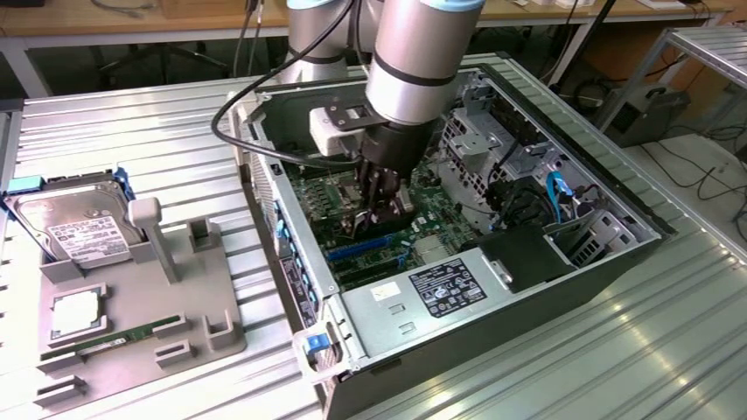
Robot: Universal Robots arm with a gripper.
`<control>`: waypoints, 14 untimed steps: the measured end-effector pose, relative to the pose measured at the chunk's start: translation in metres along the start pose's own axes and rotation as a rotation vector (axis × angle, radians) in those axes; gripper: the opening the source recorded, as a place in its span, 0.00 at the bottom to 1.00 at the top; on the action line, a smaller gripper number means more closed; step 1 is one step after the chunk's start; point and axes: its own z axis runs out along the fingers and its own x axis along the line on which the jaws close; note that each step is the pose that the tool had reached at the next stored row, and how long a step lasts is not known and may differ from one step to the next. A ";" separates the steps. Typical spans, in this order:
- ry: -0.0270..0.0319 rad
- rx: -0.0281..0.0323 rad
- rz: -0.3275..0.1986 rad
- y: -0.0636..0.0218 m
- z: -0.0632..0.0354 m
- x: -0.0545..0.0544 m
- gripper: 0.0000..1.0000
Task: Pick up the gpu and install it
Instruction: 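Insert the gpu into the slot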
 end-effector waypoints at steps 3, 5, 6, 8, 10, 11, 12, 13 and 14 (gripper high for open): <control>0.0001 -0.0001 0.000 0.0002 0.0057 0.000 0.26; 0.0000 0.0000 0.000 0.0004 0.0104 0.000 0.26; 0.0000 0.0000 0.000 0.0004 0.0122 0.000 0.26; 0.0001 -0.0001 0.000 0.0004 0.0154 0.000 0.26; 0.0000 0.0000 0.000 0.0006 0.0181 0.000 0.26; 0.0001 0.0000 0.000 0.0007 0.0197 0.000 0.26; 0.0005 -0.0003 0.000 0.0008 0.0211 0.000 0.26; 0.0004 -0.0003 0.000 0.0008 0.0222 0.000 0.26; 0.0003 -0.0001 0.000 0.0007 0.0238 0.000 0.26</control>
